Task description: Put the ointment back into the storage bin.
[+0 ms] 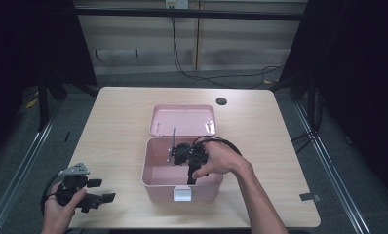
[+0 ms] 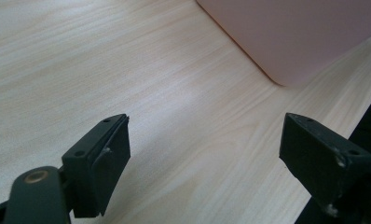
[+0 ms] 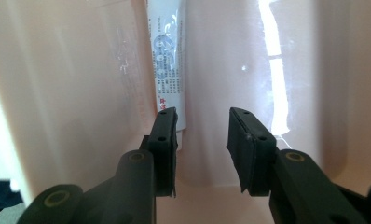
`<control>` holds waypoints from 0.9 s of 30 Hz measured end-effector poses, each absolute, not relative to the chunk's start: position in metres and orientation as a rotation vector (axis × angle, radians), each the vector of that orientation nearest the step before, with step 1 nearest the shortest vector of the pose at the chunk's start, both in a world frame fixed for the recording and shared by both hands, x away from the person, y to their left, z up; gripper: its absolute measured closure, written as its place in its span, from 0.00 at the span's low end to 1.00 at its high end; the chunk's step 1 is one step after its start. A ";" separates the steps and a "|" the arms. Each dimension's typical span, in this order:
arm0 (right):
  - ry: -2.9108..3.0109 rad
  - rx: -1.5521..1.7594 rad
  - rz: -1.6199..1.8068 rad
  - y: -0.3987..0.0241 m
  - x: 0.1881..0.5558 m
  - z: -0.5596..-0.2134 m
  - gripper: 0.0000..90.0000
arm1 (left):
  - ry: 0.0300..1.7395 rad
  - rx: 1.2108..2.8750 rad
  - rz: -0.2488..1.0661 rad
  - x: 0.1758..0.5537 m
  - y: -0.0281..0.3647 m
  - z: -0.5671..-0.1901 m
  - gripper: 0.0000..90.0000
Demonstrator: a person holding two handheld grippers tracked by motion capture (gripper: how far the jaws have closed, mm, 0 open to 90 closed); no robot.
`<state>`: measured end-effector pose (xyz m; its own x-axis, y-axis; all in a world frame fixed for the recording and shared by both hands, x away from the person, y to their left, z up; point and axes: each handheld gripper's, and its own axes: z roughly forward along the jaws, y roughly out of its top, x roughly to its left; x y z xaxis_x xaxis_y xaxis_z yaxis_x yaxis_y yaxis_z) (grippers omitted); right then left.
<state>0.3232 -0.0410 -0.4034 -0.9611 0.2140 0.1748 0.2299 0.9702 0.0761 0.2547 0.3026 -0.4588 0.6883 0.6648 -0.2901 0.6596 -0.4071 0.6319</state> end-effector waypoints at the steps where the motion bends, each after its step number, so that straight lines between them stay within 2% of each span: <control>1: -2.954 -0.342 -0.154 -0.042 0.323 -0.403 0.70 | 1.012 2.145 0.012 0.255 0.302 -0.459 0.18; 27: -3.014 -0.415 -0.204 -0.067 0.318 -0.369 0.70 | 1.011 2.147 0.012 0.255 0.302 -0.460 0.18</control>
